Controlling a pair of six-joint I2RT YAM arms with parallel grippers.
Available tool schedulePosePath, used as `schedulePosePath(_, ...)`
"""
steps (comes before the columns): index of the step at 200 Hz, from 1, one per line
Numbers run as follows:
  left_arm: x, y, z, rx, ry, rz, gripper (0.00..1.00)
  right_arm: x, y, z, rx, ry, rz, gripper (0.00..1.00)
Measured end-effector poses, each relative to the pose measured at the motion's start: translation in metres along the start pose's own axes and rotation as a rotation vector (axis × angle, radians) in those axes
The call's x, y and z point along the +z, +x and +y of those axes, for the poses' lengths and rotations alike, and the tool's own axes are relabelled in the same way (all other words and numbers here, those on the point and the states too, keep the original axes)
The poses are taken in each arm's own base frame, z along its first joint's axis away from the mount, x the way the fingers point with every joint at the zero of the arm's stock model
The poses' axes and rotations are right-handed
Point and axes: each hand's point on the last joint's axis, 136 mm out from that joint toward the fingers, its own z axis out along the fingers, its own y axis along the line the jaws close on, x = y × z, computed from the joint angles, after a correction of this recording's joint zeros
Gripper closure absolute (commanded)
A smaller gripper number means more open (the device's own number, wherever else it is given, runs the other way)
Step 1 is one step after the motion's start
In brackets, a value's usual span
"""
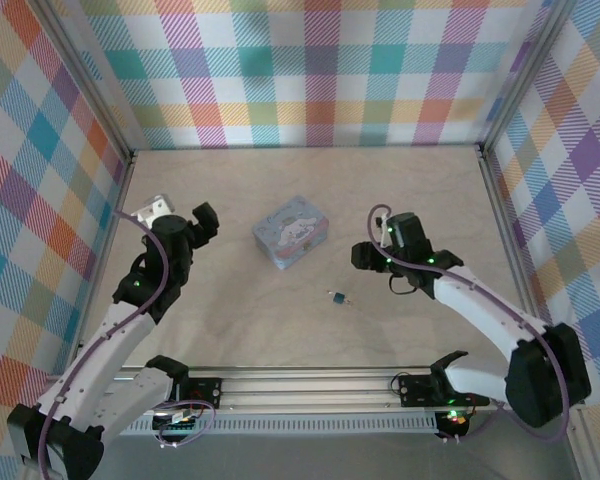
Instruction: Unlock a padlock with a key
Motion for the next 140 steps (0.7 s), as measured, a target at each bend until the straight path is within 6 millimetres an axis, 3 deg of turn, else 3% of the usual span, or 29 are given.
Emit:
schedulePosePath(22,0.007,0.005,0.025,0.042,-0.091,-0.058,0.0,-0.02,-0.03,-0.022,-0.03,0.084,-0.139,0.0)
schedulePosePath(47,0.019,0.024,0.054,0.098,-0.188,-0.075,0.0,-0.036,-0.053,-0.057,-0.046,0.2,-0.282,0.0)
schedulePosePath(64,0.026,0.036,0.068,0.145,-0.236,-0.07,0.0,-0.034,-0.051,-0.084,-0.062,0.275,-0.33,0.0)
schedulePosePath(98,0.042,0.052,0.084,0.227,-0.295,-0.044,0.0,-0.015,-0.025,-0.134,-0.061,0.379,-0.318,0.0)
schedulePosePath(140,0.066,0.073,0.094,0.298,-0.287,-0.004,0.0,0.007,-0.026,-0.153,-0.095,0.374,-0.377,0.0)
